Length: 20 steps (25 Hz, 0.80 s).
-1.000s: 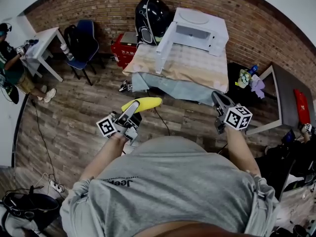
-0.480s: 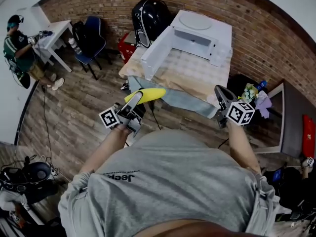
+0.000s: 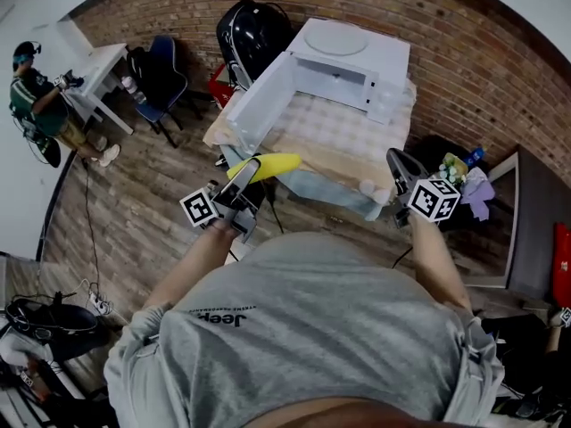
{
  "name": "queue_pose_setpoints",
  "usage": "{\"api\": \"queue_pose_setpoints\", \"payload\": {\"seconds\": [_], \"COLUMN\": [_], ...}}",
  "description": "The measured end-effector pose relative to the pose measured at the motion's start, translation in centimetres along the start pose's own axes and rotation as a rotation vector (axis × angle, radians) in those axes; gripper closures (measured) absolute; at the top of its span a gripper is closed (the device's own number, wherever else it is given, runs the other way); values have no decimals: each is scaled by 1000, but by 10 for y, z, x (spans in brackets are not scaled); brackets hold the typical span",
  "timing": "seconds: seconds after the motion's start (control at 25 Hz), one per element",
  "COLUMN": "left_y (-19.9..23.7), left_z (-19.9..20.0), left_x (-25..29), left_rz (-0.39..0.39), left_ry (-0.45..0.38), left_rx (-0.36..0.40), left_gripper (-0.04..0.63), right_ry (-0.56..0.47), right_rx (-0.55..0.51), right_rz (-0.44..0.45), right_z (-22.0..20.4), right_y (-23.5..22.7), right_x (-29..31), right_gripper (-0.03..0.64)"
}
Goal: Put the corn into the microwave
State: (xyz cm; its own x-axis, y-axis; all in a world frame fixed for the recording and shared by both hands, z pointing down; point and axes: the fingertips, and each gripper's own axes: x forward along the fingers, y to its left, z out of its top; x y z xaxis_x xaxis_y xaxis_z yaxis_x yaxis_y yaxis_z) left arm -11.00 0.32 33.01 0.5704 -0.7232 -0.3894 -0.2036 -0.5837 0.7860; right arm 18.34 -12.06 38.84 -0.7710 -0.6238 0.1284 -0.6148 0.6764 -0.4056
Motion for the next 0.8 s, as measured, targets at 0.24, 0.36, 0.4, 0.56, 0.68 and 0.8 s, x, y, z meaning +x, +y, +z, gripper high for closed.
{"api": "queue_pose_setpoints", "payload": {"seconds": [0.24, 0.36, 0.4, 0.56, 0.68, 0.8], "left_y": [19, 36, 43, 70, 91, 111], "left_z": [-4, 1, 5, 28, 49, 76], "left_x": [29, 35, 36, 45, 62, 80], "left_rz": [-8, -14, -16, -43, -88, -122], "left_ry": [26, 31, 33, 57, 105, 159], "left_rx": [-16, -39, -48, -91, -106, -116], "left_gripper": [321, 321, 321, 321, 321, 321], "right_ry": [15, 28, 33, 34, 15, 8], "right_rx": [17, 15, 12, -6, -18, -18], "right_rz": [-21, -47, -57, -121, -180, -228], "right_z": [-3, -4, -4, 3, 16, 27], "right_y": [-26, -32, -31, -31, -32, -28], "right_x": [7, 14, 17, 32, 50, 77], "right_gripper": [598, 598, 598, 598, 598, 598]}}
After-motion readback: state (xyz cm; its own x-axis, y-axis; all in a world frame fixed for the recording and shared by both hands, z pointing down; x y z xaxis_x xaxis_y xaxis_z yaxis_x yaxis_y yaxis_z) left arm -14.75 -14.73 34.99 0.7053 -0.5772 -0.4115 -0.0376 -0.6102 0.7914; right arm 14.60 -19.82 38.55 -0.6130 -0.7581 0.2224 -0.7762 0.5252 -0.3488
